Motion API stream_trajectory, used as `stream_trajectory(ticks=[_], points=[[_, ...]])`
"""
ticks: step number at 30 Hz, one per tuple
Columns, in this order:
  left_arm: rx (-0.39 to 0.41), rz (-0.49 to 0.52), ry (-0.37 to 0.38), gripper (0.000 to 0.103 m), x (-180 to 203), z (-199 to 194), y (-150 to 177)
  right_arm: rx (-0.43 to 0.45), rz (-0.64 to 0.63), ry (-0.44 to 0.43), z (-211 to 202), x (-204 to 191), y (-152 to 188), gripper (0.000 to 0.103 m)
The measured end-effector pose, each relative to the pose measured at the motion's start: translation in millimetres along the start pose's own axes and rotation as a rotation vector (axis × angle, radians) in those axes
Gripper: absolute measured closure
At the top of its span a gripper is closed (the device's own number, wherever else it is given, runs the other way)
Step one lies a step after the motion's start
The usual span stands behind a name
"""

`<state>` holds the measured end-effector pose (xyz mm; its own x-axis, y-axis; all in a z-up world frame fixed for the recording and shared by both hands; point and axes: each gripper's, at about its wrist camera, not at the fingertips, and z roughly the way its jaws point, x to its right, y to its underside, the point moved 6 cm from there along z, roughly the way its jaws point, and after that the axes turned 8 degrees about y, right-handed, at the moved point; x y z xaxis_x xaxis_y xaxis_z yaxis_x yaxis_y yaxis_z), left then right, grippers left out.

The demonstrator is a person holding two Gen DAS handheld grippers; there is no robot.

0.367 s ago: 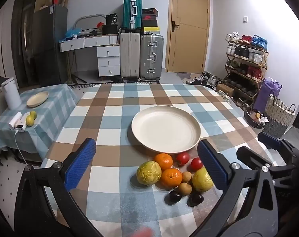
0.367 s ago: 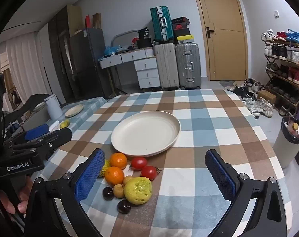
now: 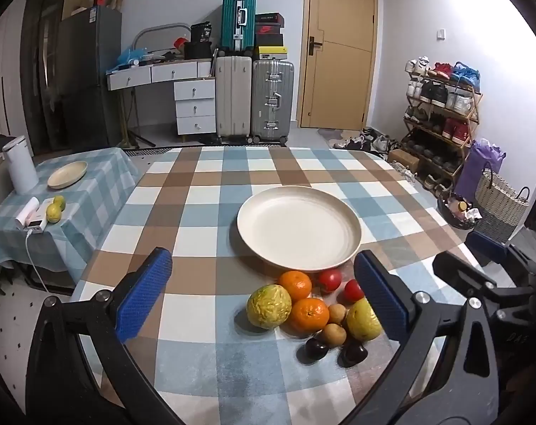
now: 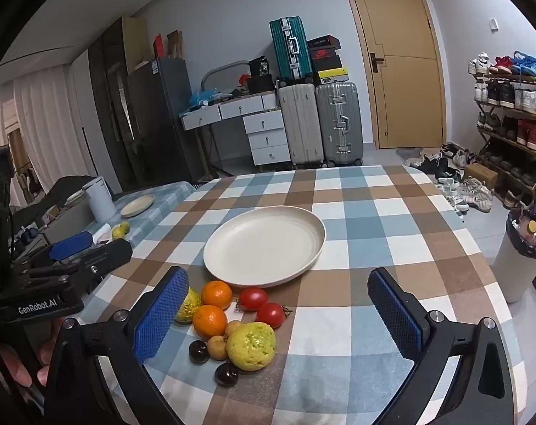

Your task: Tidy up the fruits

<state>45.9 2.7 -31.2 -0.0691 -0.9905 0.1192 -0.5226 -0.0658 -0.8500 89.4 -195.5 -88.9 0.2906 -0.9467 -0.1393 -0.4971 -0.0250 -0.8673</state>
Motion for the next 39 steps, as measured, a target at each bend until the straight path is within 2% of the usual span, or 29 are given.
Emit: stream_trajectory(ticks=[7, 13, 39], points=[[0.009, 0.008, -0.017, 0.0, -1.4, -2.6, 2.1, 0.002, -0.002, 0.003, 0.7, 0.5, 0.4, 0.0], [0.002, 0.001, 0.005, 0.0, -2.7, -1.9, 1.7, 0.007, 0.004, 0.002, -1.2, 1.0, -0.1, 0.0], [0.009, 0.033, -0.006, 0.0, 4.0, 6.3, 8.6, 0.01, 0.014, -0.014, -6.2, 2.8, -0.2, 0.0]])
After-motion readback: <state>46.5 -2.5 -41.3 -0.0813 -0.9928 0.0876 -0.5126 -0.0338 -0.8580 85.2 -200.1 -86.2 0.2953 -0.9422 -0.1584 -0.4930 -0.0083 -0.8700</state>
